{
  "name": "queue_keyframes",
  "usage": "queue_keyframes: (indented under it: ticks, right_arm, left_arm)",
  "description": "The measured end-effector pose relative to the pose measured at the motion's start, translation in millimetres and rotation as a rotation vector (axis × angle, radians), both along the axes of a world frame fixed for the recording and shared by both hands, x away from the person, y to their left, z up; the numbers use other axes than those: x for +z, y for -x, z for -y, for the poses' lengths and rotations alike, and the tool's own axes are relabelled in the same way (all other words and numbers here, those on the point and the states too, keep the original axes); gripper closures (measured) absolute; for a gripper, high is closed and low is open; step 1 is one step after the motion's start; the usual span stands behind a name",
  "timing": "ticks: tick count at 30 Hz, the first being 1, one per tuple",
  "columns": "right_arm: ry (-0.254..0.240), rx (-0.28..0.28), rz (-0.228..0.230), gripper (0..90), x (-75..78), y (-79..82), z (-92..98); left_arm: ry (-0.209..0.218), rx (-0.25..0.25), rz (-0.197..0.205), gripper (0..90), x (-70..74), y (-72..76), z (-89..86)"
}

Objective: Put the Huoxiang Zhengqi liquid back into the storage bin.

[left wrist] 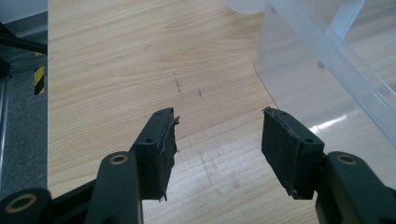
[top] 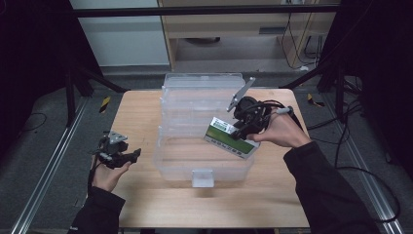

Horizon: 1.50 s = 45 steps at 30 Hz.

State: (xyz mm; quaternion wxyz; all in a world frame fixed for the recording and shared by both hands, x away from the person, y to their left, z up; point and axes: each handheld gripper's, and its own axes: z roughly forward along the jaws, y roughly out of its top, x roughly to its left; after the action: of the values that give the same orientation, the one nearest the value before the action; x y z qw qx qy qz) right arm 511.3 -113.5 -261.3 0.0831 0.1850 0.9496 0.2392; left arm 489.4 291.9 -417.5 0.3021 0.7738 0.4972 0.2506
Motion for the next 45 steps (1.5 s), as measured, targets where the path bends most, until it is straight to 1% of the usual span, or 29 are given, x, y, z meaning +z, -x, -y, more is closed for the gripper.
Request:
queue_keyframes:
  ticks: [4,9,10,12,15,19,20,24,28,34,40,45]
  right_arm:
    - [0.023,0.052,0.009,64.8,-4.2,-3.2,-5.6]
    - [0.065,0.101,0.001,64.9,-10.3,-9.7,-10.9]
    - [0.071,0.103,-0.004,64.9,-11.1,-10.3,-12.0]
    - [0.094,0.132,-0.005,64.8,-13.3,-12.7,-15.0]
    - [0.113,0.157,-0.012,64.8,-15.6,-14.4,-17.8]
    - [0.149,0.211,-0.012,64.9,-20.5,-16.8,-21.6]
    - [0.159,0.211,-0.014,64.9,-21.6,-16.9,-22.5]
    - [0.186,0.249,-0.022,64.9,-27.7,-17.9,-24.8]
    - [0.203,0.269,-0.031,64.9,-31.8,-17.5,-27.3]
    - [0.218,0.279,-0.039,64.9,-35.7,-18.0,-27.5]
    - [0.240,0.291,-0.030,64.8,-41.6,-19.3,-26.3]
    - [0.243,0.300,-0.041,64.9,-45.1,-20.2,-27.9]
  left_arm:
    - [0.001,0.002,0.003,43.8,0.6,0.2,-0.6]
    - [0.003,0.003,0.002,43.8,0.2,-0.2,-1.2]
    - [0.003,0.004,0.002,43.7,0.1,-0.3,-1.2]
    - [0.003,0.004,0.001,43.7,0.0,-0.3,-1.5]
    - [0.003,0.005,0.001,43.7,0.3,-0.3,-2.1]
    - [0.002,0.003,-0.001,43.7,-0.6,-0.8,-1.4]
    - [0.000,0.002,-0.002,43.6,-0.9,-0.9,-1.3]
    - [0.001,0.004,-0.003,43.7,-1.3,-1.1,-1.7]
    - [0.001,0.004,-0.003,43.7,-1.2,-1.0,-1.9]
    - [0.001,0.004,-0.003,43.6,-1.3,-1.0,-1.9]
    - [-0.002,0.004,-0.007,43.6,-1.7,-1.3,-1.5]
    - [0.000,0.004,-0.003,43.6,-1.4,-1.0,-1.9]
